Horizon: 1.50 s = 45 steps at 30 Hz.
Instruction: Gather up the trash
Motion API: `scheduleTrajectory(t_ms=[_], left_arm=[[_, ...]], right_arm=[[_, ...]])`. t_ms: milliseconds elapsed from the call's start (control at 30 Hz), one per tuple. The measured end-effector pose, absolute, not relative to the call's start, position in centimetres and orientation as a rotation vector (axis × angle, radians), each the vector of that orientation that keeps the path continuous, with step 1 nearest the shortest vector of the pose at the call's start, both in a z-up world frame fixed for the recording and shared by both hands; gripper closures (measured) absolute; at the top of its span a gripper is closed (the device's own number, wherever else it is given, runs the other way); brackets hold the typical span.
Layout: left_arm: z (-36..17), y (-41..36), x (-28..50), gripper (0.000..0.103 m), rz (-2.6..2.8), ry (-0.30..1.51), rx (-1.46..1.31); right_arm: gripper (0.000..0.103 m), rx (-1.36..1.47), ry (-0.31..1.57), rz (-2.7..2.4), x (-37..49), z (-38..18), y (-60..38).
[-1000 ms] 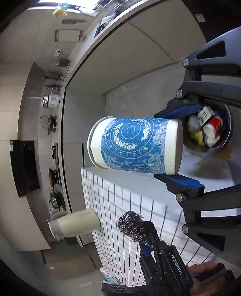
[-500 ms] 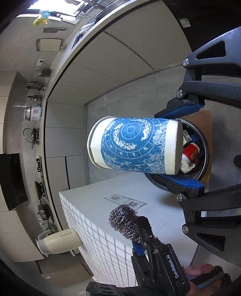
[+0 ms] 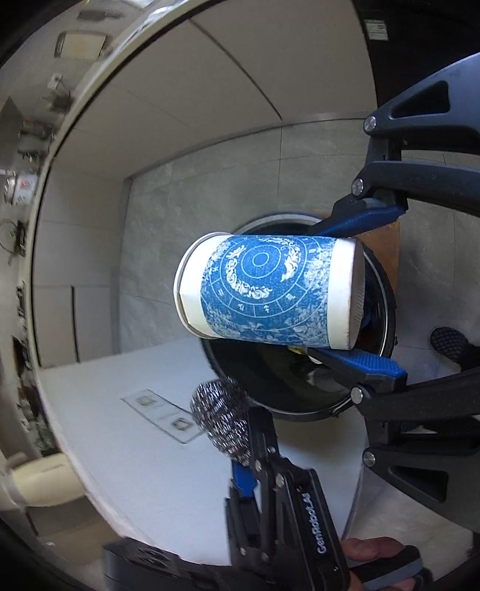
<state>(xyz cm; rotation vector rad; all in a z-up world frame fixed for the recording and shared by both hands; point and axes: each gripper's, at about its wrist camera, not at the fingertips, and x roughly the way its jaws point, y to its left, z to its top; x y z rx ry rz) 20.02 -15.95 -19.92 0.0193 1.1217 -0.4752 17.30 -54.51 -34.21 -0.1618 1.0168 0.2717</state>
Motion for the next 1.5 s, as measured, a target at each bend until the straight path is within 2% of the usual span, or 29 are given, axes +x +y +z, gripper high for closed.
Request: scheduleTrajectory(t_ms=[167,233,267,300,333,367,400,633,1000,1500], left_arm=[[-21.8,-16.5,20.8,0.065,-0.469,1.168,0.031],[-22.6,-16.6,21.1,0.060,-0.475,1.200,0.019],[-22.7,-16.6,21.1,0.044,-0.467,1.202,0.021],[-22.6,-16.5,20.9,0.024,-0.449,1.182,0.022],[-22.3,-16.3,20.6,0.017,-0.429,1.162,0.016],[-22.1,-16.2,20.4,0.006,-0.410,1.151,0.016],[-21.9,-16.0,20.1,0.001,-0.384,1.138,0.023],[-19.9,-15.8,18.0,0.000,-0.337,1.038,0.044],[-17.0,-16.0,17.0,0.000,-0.350,1.007,0.047],[-5.9,-12.0,10.3,0.000,-0.363,0.915,0.080]], right_arm=[[0.045,-0.229,1.076,0.313,19.4,-37.0,-53.5],[0.040,-0.264,1.082,0.316,19.7,-37.8,-53.5],[0.033,-0.279,1.093,0.318,20.0,-38.2,-53.4],[0.007,-0.298,1.089,0.308,19.9,-38.4,-53.3],[0.000,-0.318,1.069,0.288,19.7,-38.3,-53.6],[0.000,-0.322,1.053,0.277,19.6,-38.2,-54.1],[0.000,-0.326,1.039,0.250,19.4,-37.9,-54.7],[0.000,-0.234,0.956,0.029,18.1,-35.6,-58.9],[0.000,-0.075,0.935,-0.020,16.0,-32.2,-60.7],[0.000,-0.053,0.835,-0.039,5.4,-20.4,-58.0]])
